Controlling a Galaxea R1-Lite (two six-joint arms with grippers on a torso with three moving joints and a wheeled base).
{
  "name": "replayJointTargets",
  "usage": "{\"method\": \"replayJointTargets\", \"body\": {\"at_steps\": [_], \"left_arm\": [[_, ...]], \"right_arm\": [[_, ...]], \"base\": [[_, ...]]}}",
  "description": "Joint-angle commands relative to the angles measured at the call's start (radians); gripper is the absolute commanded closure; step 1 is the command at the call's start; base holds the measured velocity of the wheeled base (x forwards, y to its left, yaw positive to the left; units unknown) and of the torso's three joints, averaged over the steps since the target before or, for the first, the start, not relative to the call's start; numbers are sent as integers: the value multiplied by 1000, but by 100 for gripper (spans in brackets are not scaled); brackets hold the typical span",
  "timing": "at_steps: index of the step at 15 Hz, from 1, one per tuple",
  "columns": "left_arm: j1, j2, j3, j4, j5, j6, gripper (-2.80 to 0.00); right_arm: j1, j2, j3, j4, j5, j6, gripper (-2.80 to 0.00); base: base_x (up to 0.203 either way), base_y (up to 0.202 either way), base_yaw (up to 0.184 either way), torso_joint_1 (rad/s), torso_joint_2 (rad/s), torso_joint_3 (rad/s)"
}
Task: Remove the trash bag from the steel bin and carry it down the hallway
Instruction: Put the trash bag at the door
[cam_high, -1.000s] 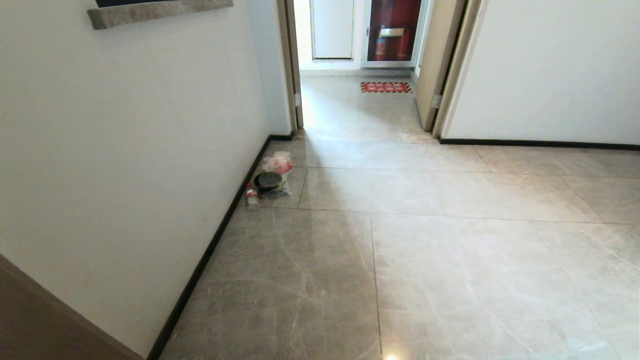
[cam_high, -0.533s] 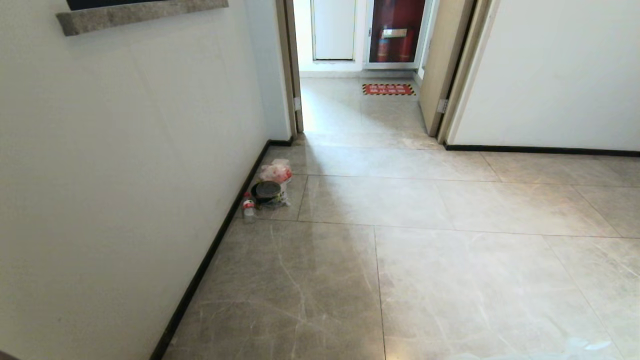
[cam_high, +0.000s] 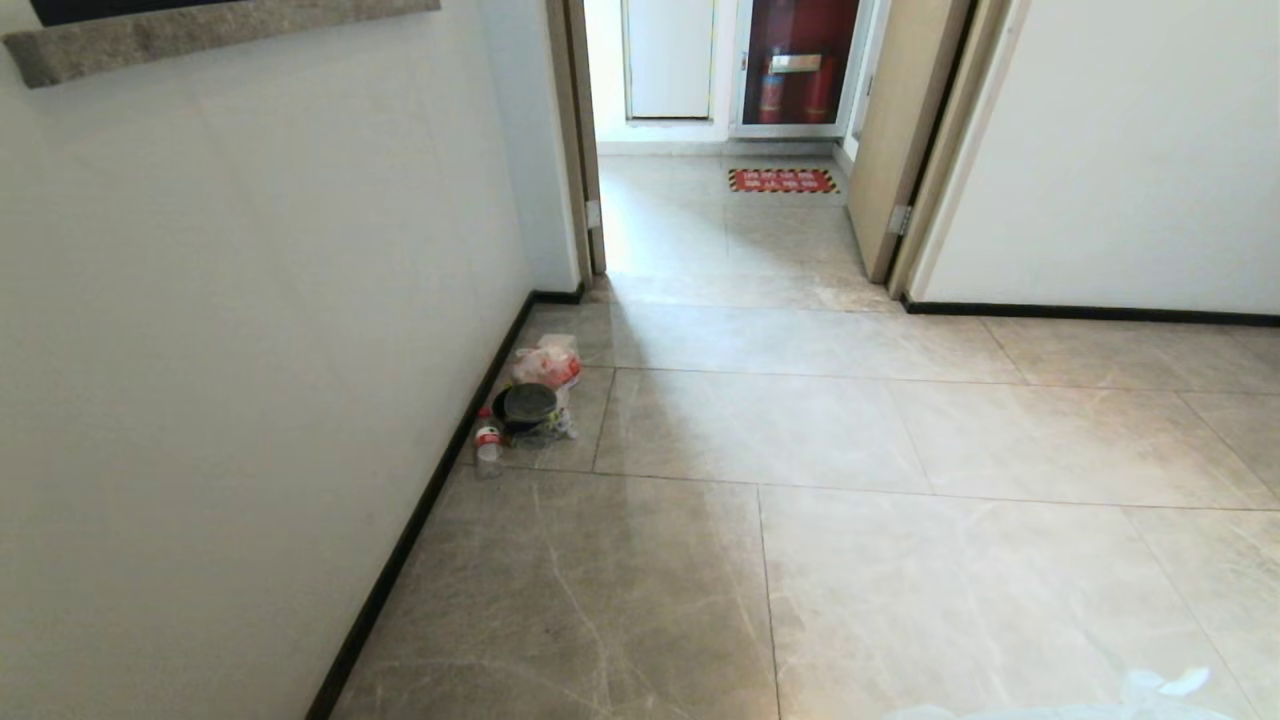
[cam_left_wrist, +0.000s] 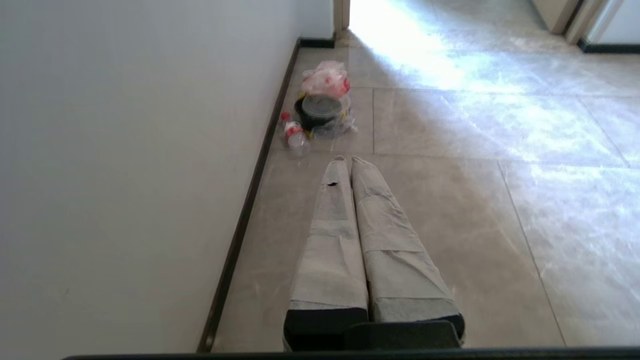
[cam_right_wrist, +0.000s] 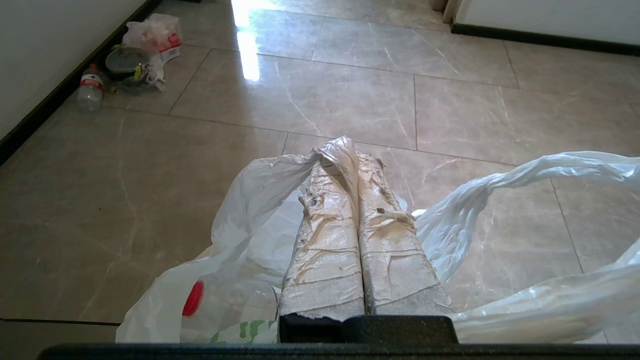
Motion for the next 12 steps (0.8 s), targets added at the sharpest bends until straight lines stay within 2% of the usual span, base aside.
{"method": "replayJointTargets", "body": {"at_steps": [1, 12], "left_arm": [[1, -2, 1, 1, 0, 0, 0], [1, -2, 2, 1, 0, 0, 0]], "right_arm": [[0, 1, 0, 0, 0, -1, 0], [0, 1, 0, 0, 0, -1, 0]], "base": [[191, 0, 2, 0, 0, -1], [190, 0, 1, 1, 2, 4]]}}
